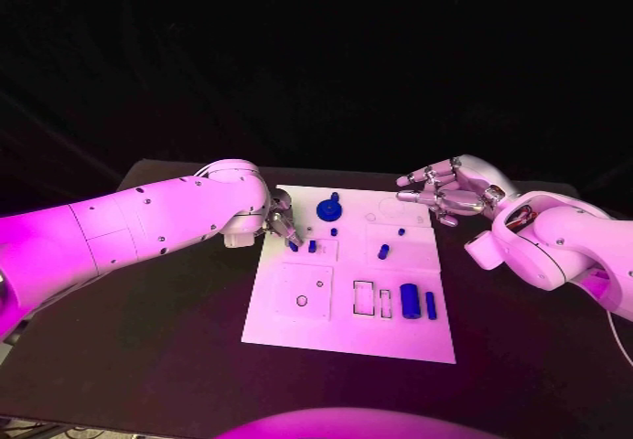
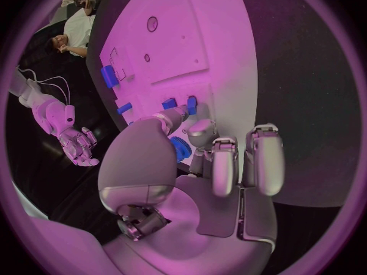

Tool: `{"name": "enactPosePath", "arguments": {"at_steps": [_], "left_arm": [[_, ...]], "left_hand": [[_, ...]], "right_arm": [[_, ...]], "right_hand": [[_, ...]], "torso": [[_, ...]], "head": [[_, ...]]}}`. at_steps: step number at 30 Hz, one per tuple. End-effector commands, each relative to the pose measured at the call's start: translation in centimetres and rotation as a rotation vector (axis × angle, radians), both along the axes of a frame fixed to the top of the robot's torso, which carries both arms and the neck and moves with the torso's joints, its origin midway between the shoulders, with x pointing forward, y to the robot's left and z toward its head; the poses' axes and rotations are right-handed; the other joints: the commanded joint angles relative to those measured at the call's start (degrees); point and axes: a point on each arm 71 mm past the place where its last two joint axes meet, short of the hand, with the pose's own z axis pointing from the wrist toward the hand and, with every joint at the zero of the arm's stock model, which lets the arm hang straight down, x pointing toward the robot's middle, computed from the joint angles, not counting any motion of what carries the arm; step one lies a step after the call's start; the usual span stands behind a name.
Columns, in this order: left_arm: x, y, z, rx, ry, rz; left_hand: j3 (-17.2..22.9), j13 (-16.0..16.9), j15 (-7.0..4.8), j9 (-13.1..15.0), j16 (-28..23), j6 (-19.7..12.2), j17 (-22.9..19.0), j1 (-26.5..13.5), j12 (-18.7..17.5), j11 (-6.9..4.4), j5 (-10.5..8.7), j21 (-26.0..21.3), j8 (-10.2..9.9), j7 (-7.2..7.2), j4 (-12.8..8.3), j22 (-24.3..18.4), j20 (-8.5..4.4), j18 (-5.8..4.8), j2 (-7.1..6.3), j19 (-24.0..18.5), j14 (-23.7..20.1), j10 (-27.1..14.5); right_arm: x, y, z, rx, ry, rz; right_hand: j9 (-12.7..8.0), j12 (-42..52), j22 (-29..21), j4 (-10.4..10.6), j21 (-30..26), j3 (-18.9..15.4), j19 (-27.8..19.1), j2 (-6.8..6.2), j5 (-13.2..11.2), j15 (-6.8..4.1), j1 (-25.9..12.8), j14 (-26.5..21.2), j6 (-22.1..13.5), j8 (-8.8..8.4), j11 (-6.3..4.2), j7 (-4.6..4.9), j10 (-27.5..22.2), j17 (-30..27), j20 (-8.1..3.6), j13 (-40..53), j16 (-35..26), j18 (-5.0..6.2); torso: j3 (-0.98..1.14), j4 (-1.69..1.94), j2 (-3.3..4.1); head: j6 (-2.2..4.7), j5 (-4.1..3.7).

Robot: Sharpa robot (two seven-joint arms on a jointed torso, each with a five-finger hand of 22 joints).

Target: Assemble the parts on the task board

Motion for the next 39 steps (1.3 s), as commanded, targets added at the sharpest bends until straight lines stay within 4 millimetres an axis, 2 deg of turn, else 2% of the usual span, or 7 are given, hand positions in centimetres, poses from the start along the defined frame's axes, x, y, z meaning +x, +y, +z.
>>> {"name": "enactPosePath", "arguments": {"at_steps": [1, 19, 27, 34, 39], "left_arm": [[-0.37, -0.18, -0.78, 0.013, 0.043, 0.001], [-0.15, -0.12, -0.99, 0.043, 0.061, 0.016], [-0.01, -0.06, -1.01, 0.045, 0.058, 0.025], [0.13, 0.10, -1.00, 0.042, 0.051, 0.035], [0.22, 0.26, -0.86, 0.026, 0.030, 0.049]], "left_hand": [[2.2, 0.2, -0.42, 0.0, 0.1, 1.4, 15.1, -1.2, 0.3, -0.16, 0.05, 0.2, -0.3, -0.96, -2.7, 9.8, -0.22, -0.46, -0.21, 3.2, 5.9, 0.4], [-3.3, 0.9, -0.81, -0.2, 0.1, 3.6, 15.1, -6.2, 0.8, -0.59, -0.03, 0.8, -1.1, -1.50, -0.2, 10.4, -0.61, -0.64, -1.80, 3.5, 5.9, 1.0], [-5.9, 1.0, -0.86, -0.2, 0.1, 4.1, 15.1, -7.3, 0.9, -0.61, -0.03, 0.8, -1.3, -1.52, 0.9, 10.5, -0.67, -0.66, -1.81, 3.6, 5.9, 1.1], [-12.4, 1.2, -0.78, 0.0, 0.1, 4.6, 15.1, -8.7, 1.0, -0.51, -0.24, 0.9, -1.6, -1.39, 3.2, 10.7, -0.63, -0.71, -1.85, 3.7, 5.9, 1.1], [-17.3, 1.3, -0.77, 0.2, 0.1, 4.7, 15.1, -9.0, 1.0, -0.47, -0.54, 0.9, -1.7, -1.37, 4.5, 10.8, -0.62, -0.71, -1.39, 3.7, 5.9, 1.2]], "right_arm": [[-0.09, 0.10, 0.01, -0.001, -0.005, 0.008], [-0.18, -0.14, 0.03, -0.007, -0.005, 0.004], [-0.17, -0.12, 0.03, -0.006, -0.005, 0.005], [-0.16, -0.09, 0.02, -0.006, -0.004, 0.006], [-0.15, -0.08, 0.02, -0.006, -0.004, 0.006]], "right_hand": [[0.0, 0.2, 0.0, 0.0, -0.2, -0.2, -0.2, 0.32, 0.4, 0.43, 0.0, 2.3, -0.4, 0.27, -0.21, -0.09, -0.2, 0.4, -0.15, 0.0, -0.2, 0.73], [0.0, 0.1, 0.0, 0.0, -0.2, -0.3, -0.2, 0.37, 0.4, 0.42, 0.1, 2.3, -0.4, 0.28, -0.21, -0.09, -0.3, 0.4, -0.16, -0.1, -0.2, 0.73], [0.0, 0.0, -0.2, 0.0, -0.3, -0.4, -0.3, 0.35, 0.4, 0.42, 0.0, 2.2, -0.4, 0.28, -0.21, -0.09, -0.4, 0.3, -0.16, -0.3, -0.3, 0.76], [0.0, -0.1, -0.4, 0.4, -0.5, -0.7, -0.4, 0.54, 0.1, 0.44, -0.2, 2.2, -0.4, 0.31, -0.18, -0.07, -0.5, 0.3, -0.17, -0.4, -0.3, 0.78], [0.0, -0.1, -0.3, 0.5, -0.5, -0.8, -0.3, 0.56, 0.0, 0.44, -0.3, 2.2, -0.4, 0.32, -0.17, -0.06, -0.5, 0.3, -0.17, -0.5, -0.4, 0.78]], "torso": [[0.01, -0.02, -0.01], [-0.01, 0.00, 0.00], [-0.01, 0.02, -0.04], [0.00, 0.04, -0.04], [-0.02, 0.01, 0.00]], "head": [[-0.03, -0.17], [-0.25, -0.27], [-0.31, -0.30], [-0.22, -0.34], [-0.09, -0.36]]}}
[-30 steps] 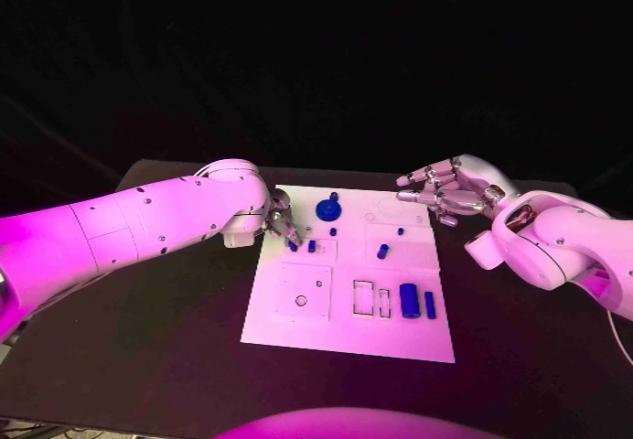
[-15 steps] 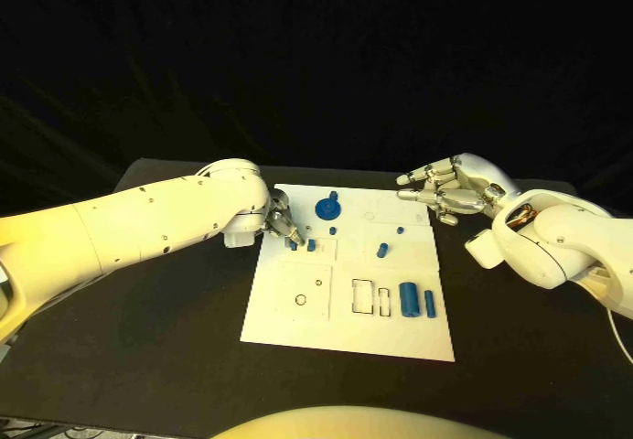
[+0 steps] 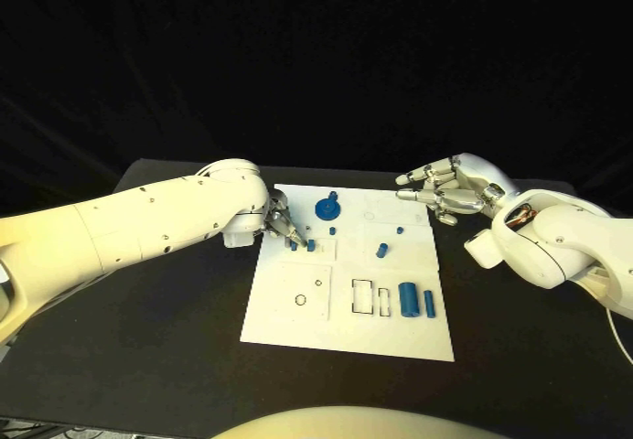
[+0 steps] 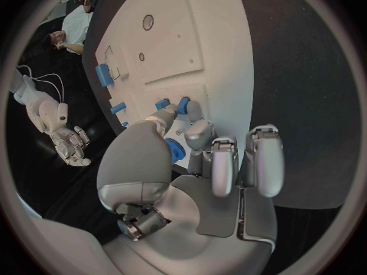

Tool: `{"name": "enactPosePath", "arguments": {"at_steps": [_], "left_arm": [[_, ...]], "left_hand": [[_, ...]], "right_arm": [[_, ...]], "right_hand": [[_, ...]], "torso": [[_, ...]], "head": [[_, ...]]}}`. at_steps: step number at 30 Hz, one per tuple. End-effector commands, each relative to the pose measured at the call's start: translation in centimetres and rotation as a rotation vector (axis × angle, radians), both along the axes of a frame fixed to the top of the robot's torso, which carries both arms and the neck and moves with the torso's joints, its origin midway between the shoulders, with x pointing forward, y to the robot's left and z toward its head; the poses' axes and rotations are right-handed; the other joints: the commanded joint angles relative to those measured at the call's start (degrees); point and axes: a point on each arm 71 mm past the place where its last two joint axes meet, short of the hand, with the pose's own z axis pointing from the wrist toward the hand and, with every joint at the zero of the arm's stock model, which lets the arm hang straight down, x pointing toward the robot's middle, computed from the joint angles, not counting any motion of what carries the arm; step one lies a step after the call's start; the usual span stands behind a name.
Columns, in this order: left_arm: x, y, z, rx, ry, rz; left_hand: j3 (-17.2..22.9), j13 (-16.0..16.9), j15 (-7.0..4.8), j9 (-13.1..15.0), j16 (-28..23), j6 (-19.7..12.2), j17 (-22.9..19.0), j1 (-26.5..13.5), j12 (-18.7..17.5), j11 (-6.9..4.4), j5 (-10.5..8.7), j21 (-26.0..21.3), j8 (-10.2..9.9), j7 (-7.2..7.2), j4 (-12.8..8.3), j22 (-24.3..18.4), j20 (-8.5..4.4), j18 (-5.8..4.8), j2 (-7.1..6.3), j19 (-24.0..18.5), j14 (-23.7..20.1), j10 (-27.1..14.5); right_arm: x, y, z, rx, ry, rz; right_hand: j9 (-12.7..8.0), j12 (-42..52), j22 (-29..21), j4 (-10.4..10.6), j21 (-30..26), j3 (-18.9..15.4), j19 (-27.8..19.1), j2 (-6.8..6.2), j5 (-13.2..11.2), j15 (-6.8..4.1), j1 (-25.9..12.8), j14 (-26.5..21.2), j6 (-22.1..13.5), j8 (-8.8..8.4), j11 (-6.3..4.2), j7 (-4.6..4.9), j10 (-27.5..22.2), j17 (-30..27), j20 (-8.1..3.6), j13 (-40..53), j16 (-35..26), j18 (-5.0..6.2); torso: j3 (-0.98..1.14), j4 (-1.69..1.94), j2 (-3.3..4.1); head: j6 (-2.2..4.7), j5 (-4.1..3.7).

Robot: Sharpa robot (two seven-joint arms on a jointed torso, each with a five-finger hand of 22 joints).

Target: Assemble the parts on the task board

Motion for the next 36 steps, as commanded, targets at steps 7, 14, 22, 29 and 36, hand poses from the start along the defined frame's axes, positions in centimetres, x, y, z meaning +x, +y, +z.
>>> {"name": "enactPosePath", "arguments": {"at_steps": [7, 14, 22, 29, 36], "left_arm": [[-0.1, 0.9, 0.5, -0.066, -0.061, 0.053], [0.1, 1.3, 1.6, -0.131, -0.121, 0.088], [0.2, 1.0, 2.8, -0.282, -0.183, 0.091], [0.7, -0.4, 3.9, -0.533, -0.292, 0.008], [0.7, -2.7, 3.5, -0.518, -0.462, -0.195]], "left_hand": [[-7.1, 0.2, -0.42, 0.3, 0.1, 0.1, 15.1, 0.3, 0.4, 0.11, -0.24, -0.1, -0.6, 0.05, 2.2, 10.8, -0.31, -0.67, 1.33, 3.7, 5.9, 0.1], [-8.9, 0.1, -0.45, 0.4, 0.1, -0.1, 15.1, 0.8, 0.3, 0.12, -0.10, -0.4, -0.7, 0.08, 3.1, 10.6, -0.34, -0.58, 2.33, 3.6, 5.9, 0.0], [-10.9, -9.9, 0.24, 0.0, -1.0, -3.2, 13.3, 4.9, -9.4, 1.38, 0.12, -8.2, -2.3, 1.27, 3.6, 5.3, 0.16, 1.26, 4.01, 0.5, 5.4, -6.2], [-9.7, -25.8, 6.84, -6.3, -37.8, -13.7, -27.2, 15.4, -29.3, 8.46, 0.01, -49.9, -11.1, 8.14, 2.1, -21.7, 4.73, 7.22, 4.08, -21.8, -19.4, -25.5], [-2.8, -39.9, 7.57, -16.3, -42.7, -9.5, -33.9, 28.2, -40.9, 8.96, -2.30, -56.3, -20.5, 8.15, -3.9, -26.8, 7.39, 7.82, 2.36, -22.5, -23.1, -25.1]], "right_arm": [[0.0, 0.1, 0.0, -0.004, -0.002, 0.013], [0.1, 0.1, -0.1, -0.006, -0.002, 0.010], [0.1, 0.1, -0.1, -0.007, -0.001, 0.009], [0.1, 0.1, -0.2, -0.008, 0.000, 0.009], [0.1, 0.1, -0.2, -0.007, 0.000, 0.008]], "right_hand": [[0.0, -0.2, -0.2, 0.1, -0.3, -0.5, -0.4, 0.57, -0.2, 0.44, -0.3, 2.2, -0.4, 0.32, 0.02, -0.06, -0.4, 0.2, -0.16, -0.2, -0.4, 0.79], [0.0, -0.2, -0.2, 0.0, -0.3, -0.6, -0.4, 0.51, -0.2, 0.45, 0.0, 2.2, -0.5, 0.31, 0.01, -0.06, -0.4, 0.2, -0.16, -0.2, -0.5, 0.79], [0.0, -0.1, -0.2, 0.0, -0.3, -0.6, -0.4, 0.51, -0.3, 0.44, 0.0, 2.2, -0.5, 0.31, 0.01, -0.06, -0.4, 0.2, -0.16, -0.2, -0.4, 0.79], [0.0, -0.1, -0.2, 0.0, -0.3, -0.6, -0.4, 0.52, -0.2, 0.44, 0.0, 2.2, -0.5, 0.31, 0.01, -0.06, -0.3, 0.2, -0.16, -0.1, -0.4, 0.79], [0.0, -0.1, -0.2, 0.0, -0.3, -0.6, -0.4, 0.55, -0.2, 0.44, 0.1, 2.2, -0.5, 0.31, 0.01, -0.06, -0.4, 0.2, -0.16, -0.2, -0.5, 0.79]], "torso": [[-0.01, -0.03, -0.01], [-0.05, 0.04, -0.01], [-0.02, -0.03, 0.04], [-0.03, 0.07, 0.03], [-0.08, 0.01, 0.07]], "head": [[0.39, -0.18], [0.52, -0.29], [0.47, -0.48], [0.64, -0.77], [0.83, -1.07]]}}
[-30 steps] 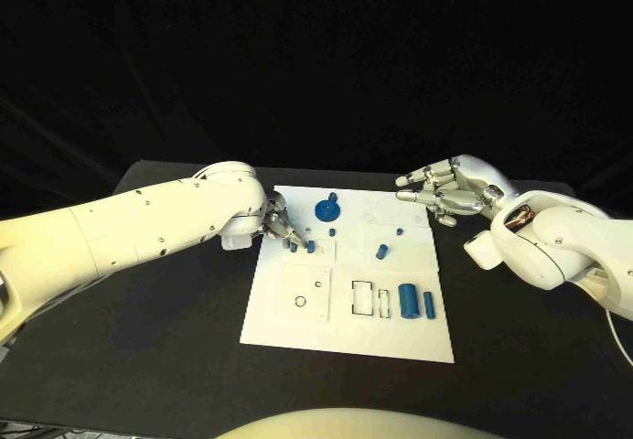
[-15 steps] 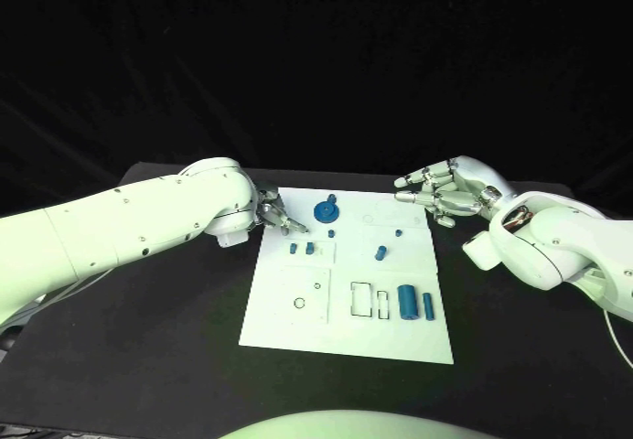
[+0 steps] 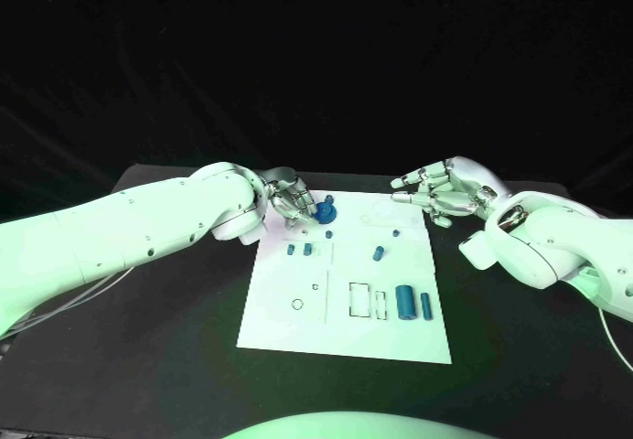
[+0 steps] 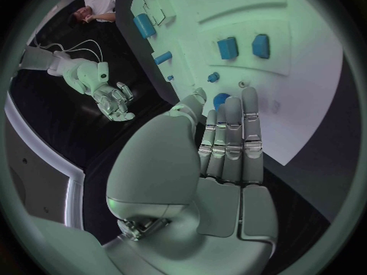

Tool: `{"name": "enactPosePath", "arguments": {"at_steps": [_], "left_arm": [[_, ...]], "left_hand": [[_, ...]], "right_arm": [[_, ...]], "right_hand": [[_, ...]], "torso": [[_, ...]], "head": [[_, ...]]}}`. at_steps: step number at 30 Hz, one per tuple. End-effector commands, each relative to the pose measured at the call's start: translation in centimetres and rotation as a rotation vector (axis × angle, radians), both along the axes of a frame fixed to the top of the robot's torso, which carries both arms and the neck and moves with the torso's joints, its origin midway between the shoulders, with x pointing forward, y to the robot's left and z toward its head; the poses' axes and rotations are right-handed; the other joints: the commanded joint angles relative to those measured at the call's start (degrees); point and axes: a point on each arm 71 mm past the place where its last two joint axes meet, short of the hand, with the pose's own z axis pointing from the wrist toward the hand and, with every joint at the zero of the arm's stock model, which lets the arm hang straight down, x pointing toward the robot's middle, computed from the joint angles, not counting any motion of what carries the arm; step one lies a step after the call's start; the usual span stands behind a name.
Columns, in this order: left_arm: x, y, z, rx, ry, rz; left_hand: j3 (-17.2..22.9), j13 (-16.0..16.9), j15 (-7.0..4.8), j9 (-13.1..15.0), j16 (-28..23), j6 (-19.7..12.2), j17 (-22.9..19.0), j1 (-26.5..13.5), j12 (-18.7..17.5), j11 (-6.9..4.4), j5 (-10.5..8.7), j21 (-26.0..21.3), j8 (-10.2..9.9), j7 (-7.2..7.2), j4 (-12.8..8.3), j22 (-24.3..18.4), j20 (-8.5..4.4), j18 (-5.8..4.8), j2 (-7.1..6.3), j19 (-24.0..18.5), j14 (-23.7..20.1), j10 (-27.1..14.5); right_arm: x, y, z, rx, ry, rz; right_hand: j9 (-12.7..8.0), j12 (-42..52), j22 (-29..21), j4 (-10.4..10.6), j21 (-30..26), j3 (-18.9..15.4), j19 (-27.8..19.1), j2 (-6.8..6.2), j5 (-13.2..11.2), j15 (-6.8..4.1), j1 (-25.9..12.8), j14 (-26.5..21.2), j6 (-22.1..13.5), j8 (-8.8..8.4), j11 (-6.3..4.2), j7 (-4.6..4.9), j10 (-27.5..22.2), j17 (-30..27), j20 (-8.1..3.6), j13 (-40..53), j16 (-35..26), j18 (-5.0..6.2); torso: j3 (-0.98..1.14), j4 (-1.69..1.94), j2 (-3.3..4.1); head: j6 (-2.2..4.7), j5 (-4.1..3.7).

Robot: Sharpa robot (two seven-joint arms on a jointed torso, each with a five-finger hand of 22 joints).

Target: Assemble the parts on the task board

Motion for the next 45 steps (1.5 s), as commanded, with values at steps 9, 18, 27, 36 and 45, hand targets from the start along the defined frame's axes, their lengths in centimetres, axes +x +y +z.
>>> {"name": "enactPosePath", "arguments": {"at_steps": [9, 18, 27, 36, 45], "left_arm": [[-0.5, -3.4, -0.8, 0.121, -0.349, -0.254], [-0.6, -4.5, -2.2, 0.255, -0.337, -0.301], [-0.7, -5.2, -2.9, 0.314, -0.320, -0.296], [-0.6, -5.7, -3.1, 0.330, -0.309, -0.297], [-0.3, -5.8, -3.4, 0.350, -0.286, -0.288]], "left_hand": [[1.3, -11.3, -0.89, -7.3, -0.1, 6.1, -4.9, 0.7, -6.9, -0.29, -1.12, -1.0, -6.6, -1.16, -2.1, -2.1, -0.75, 1.10, -2.72, 5.9, 5.8, 5.3], [0.5, -15.1, -1.81, -9.5, 19.4, 10.1, 13.1, -0.9, -9.2, -1.22, -1.16, 11.0, -8.5, -1.62, -1.8, 5.9, -1.76, -0.40, -3.24, 14.8, 17.7, 9.5], [1.5, -17.0, -2.08, -10.6, 27.6, 12.3, 21.9, -0.8, -10.8, -1.39, -1.07, 25.2, -9.7, -1.63, -1.8, 16.5, -2.04, -2.60, -2.42, 19.7, 21.7, 11.4], [3.7, -17.8, -2.29, -11.2, 30.0, 13.4, 24.6, 0.0, -11.7, -1.58, -1.00, 31.2, -10.3, -1.66, -2.2, 20.9, -2.28, -3.53, -1.86, 21.4, 23.1, 12.8], [6.2, -18.4, -2.54, -11.8, 31.3, 14.3, 26.0, -0.4, -12.6, -1.75, -1.01, 37.6, -11.1, -1.58, -2.3, 25.6, -2.52, -4.59, -1.70, 23.2, 24.4, 14.4]], "right_arm": [[-0.1, 0.2, -0.1, -0.005, 0.000, 0.016], [-0.1, 0.4, -0.2, -0.004, 0.002, 0.023], [-0.1, 0.4, -0.2, -0.003, 0.002, 0.024], [-0.1, 0.5, -0.2, -0.003, 0.003, 0.026], [-0.1, 0.6, -0.2, -0.002, 0.003, 0.029]], "right_hand": [[0.0, -0.1, -0.1, 0.0, -0.3, -0.3, -0.4, 0.39, -0.1, 0.44, 0.4, 2.2, -0.5, 0.32, 0.00, -0.06, -0.4, 0.3, -0.16, -0.1, -0.2, 0.78], [0.0, -0.1, 0.0, 0.0, -0.3, -0.3, -0.3, 0.43, -0.1, 0.44, 0.4, 2.2, -0.5, 0.32, -0.01, -0.06, -0.4, 0.2, -0.16, -0.1, -0.2, 0.78], [0.0, -0.1, 0.0, 0.0, -0.3, -0.3, -0.3, 0.43, -0.1, 0.44, 0.4, 2.2, -0.5, 0.32, -0.01, -0.06, -0.4, 0.2, -0.16, -0.1, -0.2, 0.78], [0.0, -0.1, 0.0, 0.0, -0.3, -0.3, -0.3, 0.43, -0.1, 0.44, 0.4, 2.2, -0.5, 0.32, -0.01, -0.06, -0.4, 0.2, -0.16, -0.1, -0.2, 0.78], [0.0, -0.1, -0.1, 0.0, -0.4, -0.4, -0.4, 0.54, 0.0, 0.44, 0.6, 2.2, -0.5, 0.34, -0.01, -0.06, -0.4, 0.2, -0.16, -0.1, -0.2, 0.79]], "torso": [[-0.03, -0.03, 0.02], [0.00, -0.05, 0.00], [0.02, -0.01, -0.02], [0.03, -0.04, -0.02], [0.05, -0.01, -0.03]], "head": [[0.33, -0.44], [0.33, -0.51], [0.27, -0.64], [0.11, -0.59], [0.09, -0.70]]}}
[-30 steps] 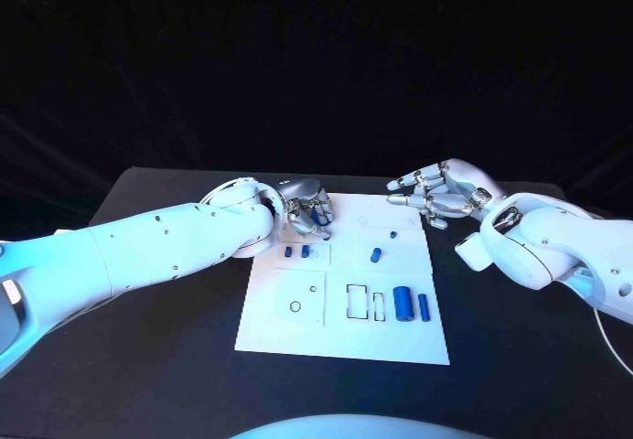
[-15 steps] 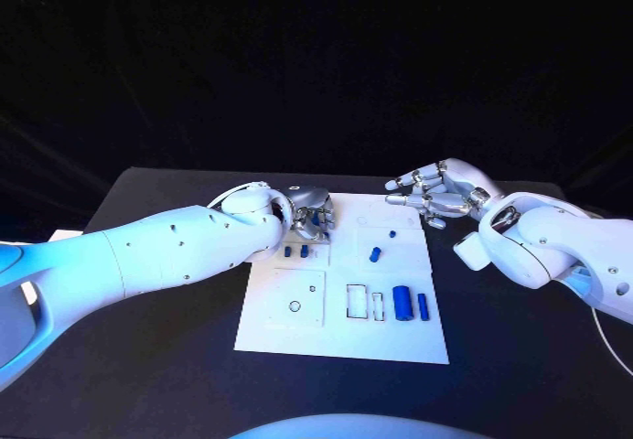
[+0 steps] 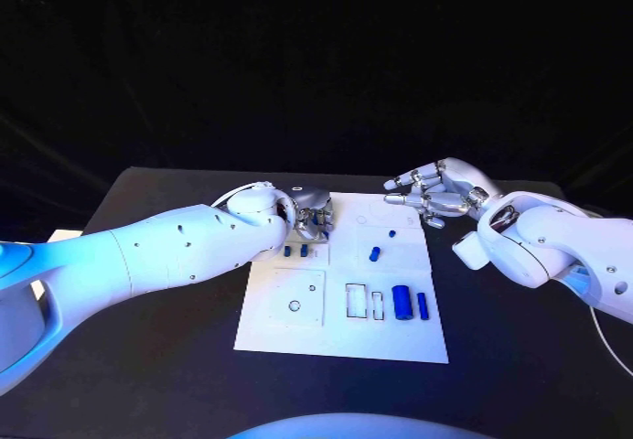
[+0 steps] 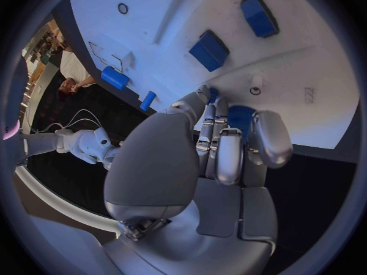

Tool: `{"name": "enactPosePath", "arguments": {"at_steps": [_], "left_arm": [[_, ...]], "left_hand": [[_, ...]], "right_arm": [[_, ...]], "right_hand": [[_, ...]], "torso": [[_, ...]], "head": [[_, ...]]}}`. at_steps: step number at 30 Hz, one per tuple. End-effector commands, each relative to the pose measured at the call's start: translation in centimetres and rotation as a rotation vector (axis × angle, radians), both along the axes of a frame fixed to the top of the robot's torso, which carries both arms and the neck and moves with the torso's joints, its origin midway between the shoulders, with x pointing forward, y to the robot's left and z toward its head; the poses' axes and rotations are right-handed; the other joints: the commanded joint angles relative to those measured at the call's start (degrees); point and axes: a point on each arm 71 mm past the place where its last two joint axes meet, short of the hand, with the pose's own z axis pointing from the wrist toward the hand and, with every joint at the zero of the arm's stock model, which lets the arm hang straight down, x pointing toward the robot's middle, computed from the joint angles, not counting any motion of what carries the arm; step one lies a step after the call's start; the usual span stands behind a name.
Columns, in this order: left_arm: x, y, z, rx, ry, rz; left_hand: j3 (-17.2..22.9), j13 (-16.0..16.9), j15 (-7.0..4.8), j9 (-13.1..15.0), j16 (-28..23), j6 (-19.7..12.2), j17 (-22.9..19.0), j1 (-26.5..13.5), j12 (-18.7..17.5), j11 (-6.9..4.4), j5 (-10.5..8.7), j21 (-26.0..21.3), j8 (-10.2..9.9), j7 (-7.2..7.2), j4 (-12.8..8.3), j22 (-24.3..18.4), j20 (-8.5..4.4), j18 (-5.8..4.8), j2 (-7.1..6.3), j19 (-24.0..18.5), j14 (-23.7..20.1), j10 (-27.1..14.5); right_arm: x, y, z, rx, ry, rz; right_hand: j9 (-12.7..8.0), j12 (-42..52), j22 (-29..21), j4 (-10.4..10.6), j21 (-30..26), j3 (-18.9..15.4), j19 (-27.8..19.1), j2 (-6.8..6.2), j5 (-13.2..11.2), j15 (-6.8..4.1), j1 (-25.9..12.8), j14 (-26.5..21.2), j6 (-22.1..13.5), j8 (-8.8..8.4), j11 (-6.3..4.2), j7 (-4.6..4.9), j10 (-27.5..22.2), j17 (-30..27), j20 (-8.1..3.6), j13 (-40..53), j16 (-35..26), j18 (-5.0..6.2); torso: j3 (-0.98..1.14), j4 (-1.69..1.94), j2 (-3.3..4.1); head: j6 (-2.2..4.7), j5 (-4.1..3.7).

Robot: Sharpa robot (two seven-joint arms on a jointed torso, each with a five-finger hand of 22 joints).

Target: Assemble the parts on the task board

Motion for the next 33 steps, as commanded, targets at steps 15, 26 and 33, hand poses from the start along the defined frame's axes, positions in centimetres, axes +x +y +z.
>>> {"name": "enactPosePath", "arguments": {"at_steps": [15, 26, 33], "left_arm": [[0.1, -0.3, -0.9, 0.022, 0.055, 0.005], [0.4, 0.8, -0.3, -0.069, 0.046, 0.060], [0.2, 1.5, 0.9, -0.124, 0.025, 0.055]], "left_hand": [[4.0, 0.1, -1.04, 0.0, 0.5, 4.4, -0.3, 0.4, -0.6, -1.09, -0.31, 4.0, 0.5, -0.59, -1.6, 3.1, -0.64, -1.48, 1.32, 1.1, 1.7, 4.7], [6.2, 0.3, -1.33, -0.1, -0.4, 6.0, -2.3, -0.1, -1.5, -1.33, -0.28, 5.5, 0.5, -0.45, -2.9, 4.3, -1.06, -1.79, 1.66, 1.5, 1.6, 6.3], [6.7, 0.4, -1.30, -0.2, -0.5, 6.1, -2.5, -0.6, -1.9, -1.30, -0.29, 6.2, 0.2, -0.39, -3.3, 4.7, -1.08, -1.92, 1.37, 1.7, 1.7, 6.7]], "right_arm": [[-0.1, 0.3, 0.0, -0.003, -0.001, 0.022], [-0.1, 0.3, 0.0, -0.003, -0.001, 0.023], [-0.1, 0.3, -0.1, -0.004, 0.000, 0.022]], "right_hand": [[0.0, -0.1, -0.1, 0.0, -0.4, -0.4, -0.4, 0.31, 0.0, 0.44, 0.3, 2.2, -0.4, 0.34, -0.07, 0.13, -0.4, 0.3, -0.16, -0.1, -0.2, 0.79], [0.0, 0.0, -0.1, 0.0, -0.4, -0.4, -0.3, 0.39, 0.1, 0.44, 0.4, 2.2, -0.4, 0.35, -0.07, 0.13, -0.4, 0.3, -0.17, 0.1, -0.2, 0.79], [0.0, 0.0, -0.1, 0.0, -0.4, -0.4, -0.3, 0.43, 0.1, 0.44, 0.4, 2.2, -0.4, 0.35, -0.07, 0.13, -0.4, 0.3, -0.17, 0.0, -0.2, 0.78]], "torso": [[-0.02, 0.04, -0.01], [-0.05, 0.08, -0.03], [0.02, 0.10, -0.11]], "head": [[-0.27, -0.01], [-0.25, -0.09], [-0.12, -0.04]]}}
